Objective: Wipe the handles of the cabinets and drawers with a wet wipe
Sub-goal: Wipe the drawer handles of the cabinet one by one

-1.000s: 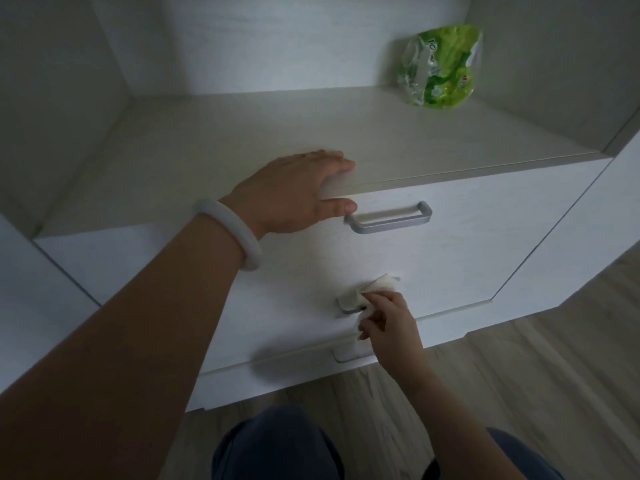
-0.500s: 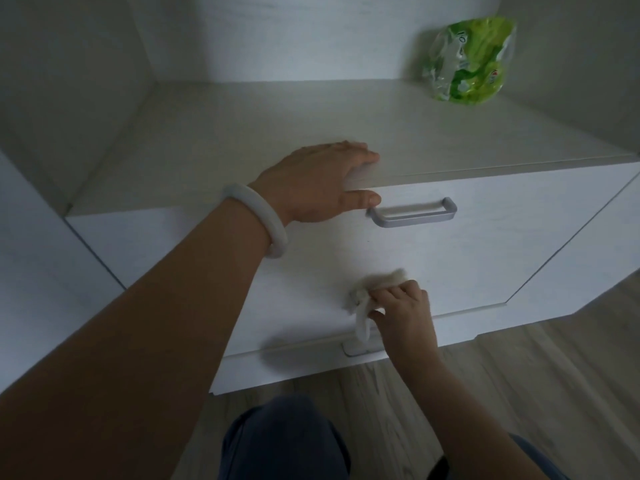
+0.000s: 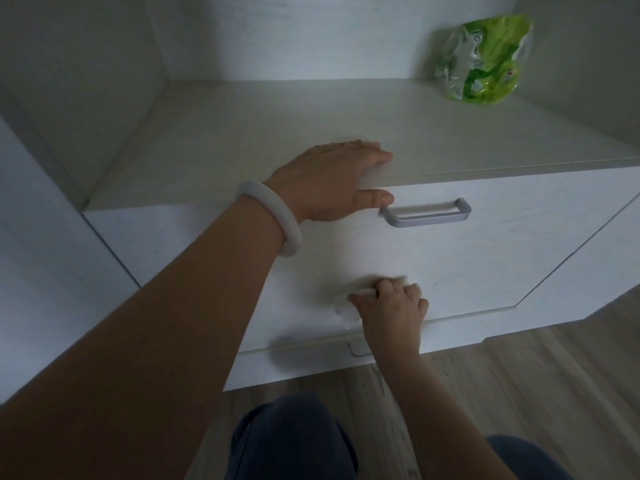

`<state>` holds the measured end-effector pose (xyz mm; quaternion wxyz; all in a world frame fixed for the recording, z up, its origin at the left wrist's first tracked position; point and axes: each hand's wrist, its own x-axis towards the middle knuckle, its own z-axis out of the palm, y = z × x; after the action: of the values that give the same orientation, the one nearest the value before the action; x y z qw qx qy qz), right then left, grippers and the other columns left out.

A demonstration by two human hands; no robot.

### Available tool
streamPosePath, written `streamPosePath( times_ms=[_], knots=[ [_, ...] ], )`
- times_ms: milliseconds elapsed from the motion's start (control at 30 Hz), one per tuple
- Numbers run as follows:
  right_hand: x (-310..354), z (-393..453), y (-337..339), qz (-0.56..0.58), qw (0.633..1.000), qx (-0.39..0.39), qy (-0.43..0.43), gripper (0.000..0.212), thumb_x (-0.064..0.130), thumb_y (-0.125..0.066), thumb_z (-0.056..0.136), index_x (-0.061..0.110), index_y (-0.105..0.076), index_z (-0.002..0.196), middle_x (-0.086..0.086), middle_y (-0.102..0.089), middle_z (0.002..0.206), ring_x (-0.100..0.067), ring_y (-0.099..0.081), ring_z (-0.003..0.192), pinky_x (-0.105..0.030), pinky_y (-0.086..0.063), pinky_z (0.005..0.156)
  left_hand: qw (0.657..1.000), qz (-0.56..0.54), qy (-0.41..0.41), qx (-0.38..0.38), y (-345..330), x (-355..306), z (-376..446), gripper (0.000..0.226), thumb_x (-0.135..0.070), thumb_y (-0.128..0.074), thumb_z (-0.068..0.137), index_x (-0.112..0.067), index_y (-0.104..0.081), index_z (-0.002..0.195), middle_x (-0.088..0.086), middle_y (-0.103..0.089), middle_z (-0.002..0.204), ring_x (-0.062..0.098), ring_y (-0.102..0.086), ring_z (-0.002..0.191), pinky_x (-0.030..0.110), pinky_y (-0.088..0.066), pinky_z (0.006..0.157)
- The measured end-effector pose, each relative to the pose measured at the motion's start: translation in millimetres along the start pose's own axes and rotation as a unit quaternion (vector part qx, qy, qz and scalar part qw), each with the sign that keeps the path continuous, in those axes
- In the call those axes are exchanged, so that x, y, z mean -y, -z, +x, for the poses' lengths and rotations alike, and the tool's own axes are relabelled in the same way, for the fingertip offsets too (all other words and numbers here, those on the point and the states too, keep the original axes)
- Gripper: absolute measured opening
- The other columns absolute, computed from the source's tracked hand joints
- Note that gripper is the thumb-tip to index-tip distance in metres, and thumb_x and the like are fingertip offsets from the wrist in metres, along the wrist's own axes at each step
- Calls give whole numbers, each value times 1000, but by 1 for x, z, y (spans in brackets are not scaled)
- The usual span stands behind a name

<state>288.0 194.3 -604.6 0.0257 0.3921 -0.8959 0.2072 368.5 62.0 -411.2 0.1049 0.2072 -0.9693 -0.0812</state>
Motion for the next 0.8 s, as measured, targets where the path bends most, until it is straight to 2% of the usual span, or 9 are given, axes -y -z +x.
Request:
streamPosePath(
  times_ms=[100, 200, 300, 433, 500, 567, 667, 733, 800],
  knots=[
    [5, -2, -6, 7, 999, -33, -16, 38, 51, -52, 92, 17, -68, 93, -1, -68, 100, -26, -48, 104, -39, -25, 87, 1000, 1, -2, -1, 1, 0, 0, 70, -57, -51, 90, -28, -29, 149, -5, -22, 159, 12, -20, 146, 34, -17, 119],
    [2, -3, -11, 32, 997, -72, 21, 27, 39, -60, 91, 17, -69, 77, -1, -69, 80, -26, -55, 88, -38, -26, 78, 1000, 3, -4, 0, 1, 0, -1, 70, -57, -51, 90, -28, -28, 150, -5, -22, 159, 12, -20, 146, 33, -16, 119],
    [-7, -6, -13, 26, 991, -108, 77, 21, 31, -65, 88, 21, -68, 69, 4, -66, 66, -22, -58, 71, -37, -27, 77, 1000, -2, -2, 1, 2, -1, -2, 69, -56, -51, 90, -29, -28, 150, -6, -22, 159, 12, -20, 146, 32, -16, 119],
    [-35, -9, -5, 19, 972, -130, 196, 24, 35, -51, 90, 28, -74, 85, 13, -73, 84, -10, -67, 84, -39, -32, 91, 1000, 1, -1, 3, 3, -1, -3, 69, -56, -50, 91, -29, -28, 150, -6, -22, 159, 11, -19, 146, 29, -15, 118],
    [-49, -4, 0, 41, 965, -138, 221, 29, 36, -48, 89, 26, -75, 88, 12, -74, 90, -8, -69, 88, -37, -31, 95, 1000, 1, 0, 2, 2, -1, -2, 69, -56, -50, 91, -29, -28, 150, -7, -22, 159, 11, -19, 146, 29, -15, 117],
    [-54, 1, 3, 66, 964, -137, 218, 27, 34, -52, 88, 24, -76, 85, 10, -75, 89, -8, -69, 86, -34, -31, 96, 1000, 1, -1, -4, 1, -1, -1, 69, -57, -51, 90, -30, -29, 149, -7, -23, 158, 11, -20, 145, 30, -16, 118],
    [-41, -1, -2, 76, 968, -101, 216, 8, 25, -69, 83, 22, -76, 86, 7, -75, 87, -13, -70, 82, -37, -37, 97, 1000, 0, -1, -10, 0, -1, 0, 68, -57, -52, 90, -30, -30, 149, -7, -25, 157, 12, -23, 144, 30, -18, 117],
    [-35, -1, -4, 73, 971, -74, 217, 10, 26, -69, 81, 22, -76, 87, 6, -75, 86, -15, -69, 79, -41, -40, 100, 1000, 1, 1, -7, 0, 0, 0, 69, -57, -51, 90, -30, -29, 149, -7, -23, 158, 11, -21, 145, 30, -17, 118],
    [-42, 7, 2, 69, 962, -62, 255, 13, 24, -69, 77, 20, -77, 86, 5, -76, 82, -16, -69, 74, -33, -40, 91, 1000, 0, 0, -3, 0, 0, 0, 69, -58, -50, 90, -30, -28, 149, -7, -22, 159, 11, -20, 146, 31, -16, 118]
  ],
)
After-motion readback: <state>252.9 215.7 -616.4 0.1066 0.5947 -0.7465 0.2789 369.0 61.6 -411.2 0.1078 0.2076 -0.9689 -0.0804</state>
